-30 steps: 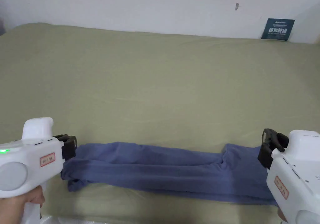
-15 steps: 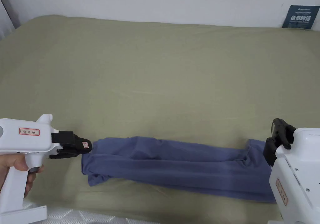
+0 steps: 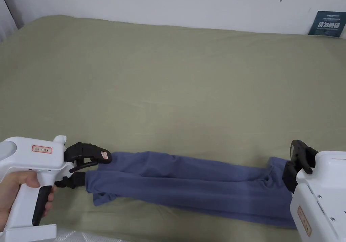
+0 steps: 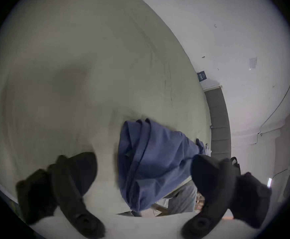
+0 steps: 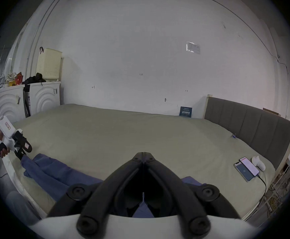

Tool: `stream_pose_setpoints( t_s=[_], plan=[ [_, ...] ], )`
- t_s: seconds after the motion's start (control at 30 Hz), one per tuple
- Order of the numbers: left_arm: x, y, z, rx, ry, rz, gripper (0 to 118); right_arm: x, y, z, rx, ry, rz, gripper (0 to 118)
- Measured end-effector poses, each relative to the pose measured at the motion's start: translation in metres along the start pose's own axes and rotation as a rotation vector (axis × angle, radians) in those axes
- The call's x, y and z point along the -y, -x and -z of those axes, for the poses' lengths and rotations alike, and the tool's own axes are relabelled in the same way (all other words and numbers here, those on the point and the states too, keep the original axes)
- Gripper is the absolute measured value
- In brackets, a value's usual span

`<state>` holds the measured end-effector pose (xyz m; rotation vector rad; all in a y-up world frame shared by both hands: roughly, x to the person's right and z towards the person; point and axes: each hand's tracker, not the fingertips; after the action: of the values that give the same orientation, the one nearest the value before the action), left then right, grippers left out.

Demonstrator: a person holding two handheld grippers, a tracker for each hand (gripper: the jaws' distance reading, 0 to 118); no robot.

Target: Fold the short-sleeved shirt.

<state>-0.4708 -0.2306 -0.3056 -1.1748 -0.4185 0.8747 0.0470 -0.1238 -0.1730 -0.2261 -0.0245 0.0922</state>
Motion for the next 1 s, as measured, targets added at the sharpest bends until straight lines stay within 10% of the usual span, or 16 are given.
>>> stream_pose_setpoints(
  t_s=[0.27,0.3,0.33,0.37,1.0],
  plan=[
    [0.014,-0.024,0.032,0.049,0.075,0.022,105,-0.002,-0.007,0.002,0.003,0.003,0.024,0],
    [0.014,-0.025,0.031,0.051,0.065,0.021,78,-0.002,-0.008,0.001,0.002,0.006,0.029,0],
    [0.013,-0.023,0.026,0.055,0.041,0.008,24,-0.002,-0.009,0.001,-0.002,0.008,0.033,0],
    [0.008,-0.023,0.030,0.005,0.009,-0.014,8,-0.003,-0.009,0.000,-0.003,0.010,0.035,0],
    [0.025,-0.080,-0.057,-0.173,-0.123,0.190,8,-0.014,-0.016,-0.001,-0.023,-0.024,0.037,0]
  ],
)
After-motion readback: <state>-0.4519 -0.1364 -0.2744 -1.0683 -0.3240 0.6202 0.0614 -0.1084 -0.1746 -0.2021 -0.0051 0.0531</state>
